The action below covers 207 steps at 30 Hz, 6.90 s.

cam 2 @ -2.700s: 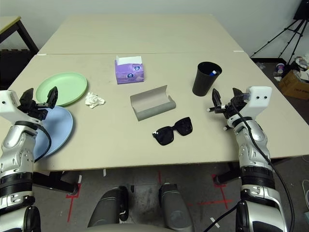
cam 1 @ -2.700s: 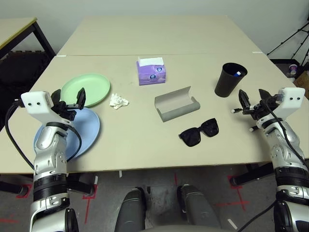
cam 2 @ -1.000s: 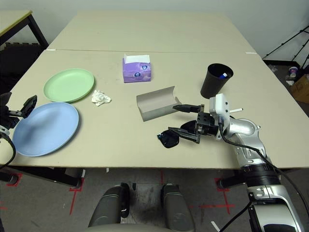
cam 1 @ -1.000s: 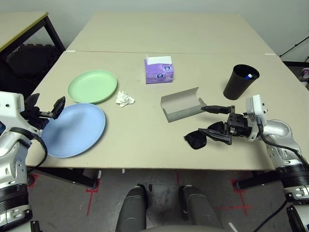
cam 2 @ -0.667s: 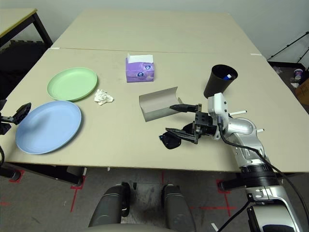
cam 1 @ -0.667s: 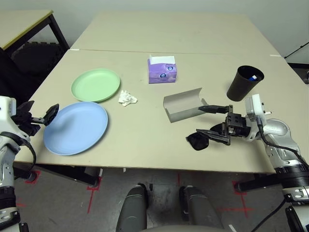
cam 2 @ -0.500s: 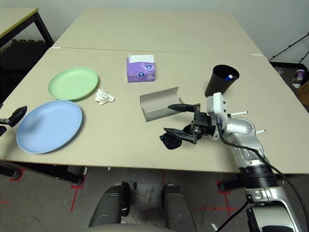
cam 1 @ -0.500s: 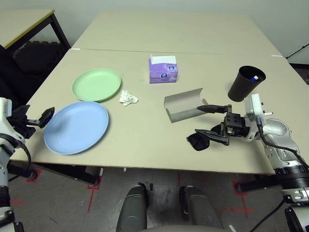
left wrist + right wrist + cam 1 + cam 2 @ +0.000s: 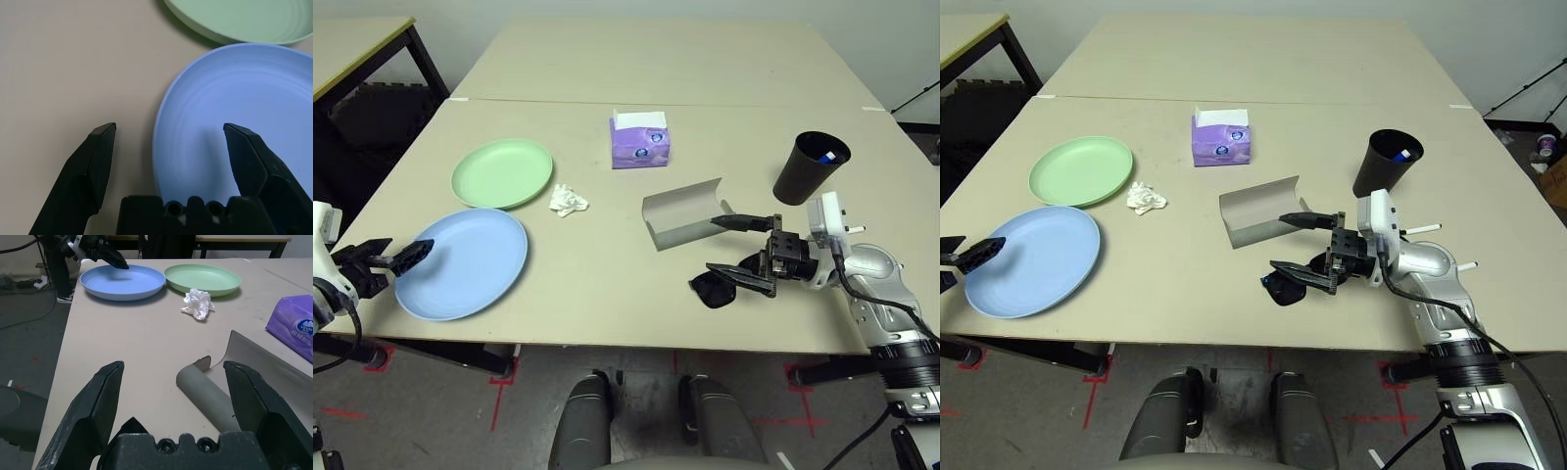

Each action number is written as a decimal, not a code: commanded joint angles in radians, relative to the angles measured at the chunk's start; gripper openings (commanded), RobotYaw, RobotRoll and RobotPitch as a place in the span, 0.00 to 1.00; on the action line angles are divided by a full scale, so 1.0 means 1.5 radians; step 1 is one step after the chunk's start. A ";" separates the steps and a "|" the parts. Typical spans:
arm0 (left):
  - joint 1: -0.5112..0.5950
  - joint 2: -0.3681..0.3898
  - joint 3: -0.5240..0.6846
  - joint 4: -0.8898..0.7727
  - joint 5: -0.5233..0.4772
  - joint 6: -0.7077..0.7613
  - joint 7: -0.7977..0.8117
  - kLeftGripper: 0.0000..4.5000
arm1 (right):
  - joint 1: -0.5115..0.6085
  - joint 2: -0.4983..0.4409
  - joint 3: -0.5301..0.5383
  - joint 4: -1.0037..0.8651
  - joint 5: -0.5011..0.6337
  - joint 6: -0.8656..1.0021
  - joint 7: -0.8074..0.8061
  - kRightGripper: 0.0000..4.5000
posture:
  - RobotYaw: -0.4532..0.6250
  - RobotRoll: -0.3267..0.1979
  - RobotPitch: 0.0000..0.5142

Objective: Organize and tidy the items on the table.

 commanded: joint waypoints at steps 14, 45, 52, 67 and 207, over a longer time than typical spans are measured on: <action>0.025 0.028 -0.004 0.032 0.007 0.042 -0.014 0.36 | 0.000 -0.001 0.012 -0.045 0.008 0.028 -0.020 1.00 | 0.44 0.62 0.24; -0.057 0.032 0.124 0.009 -0.136 0.204 -0.011 0.00 | -0.013 0.002 0.024 -0.014 -0.006 0.001 -0.021 1.00 | 0.46 0.62 0.22; -0.248 -0.010 0.052 0.121 -0.087 0.123 0.068 0.00 | -0.023 0.004 0.029 -0.008 -0.009 -0.004 -0.019 1.00 | 0.46 0.62 0.22; -0.564 -0.065 -0.060 0.483 0.057 -0.115 0.232 0.00 | -0.016 0.000 0.027 -0.043 -0.006 0.019 -0.033 1.00 | 0.44 0.62 0.22; -0.430 -0.186 -0.265 0.094 0.128 -0.163 -0.058 0.01 | -0.016 -0.002 0.016 -0.036 -0.043 0.033 -0.174 1.00 | 0.43 0.62 0.21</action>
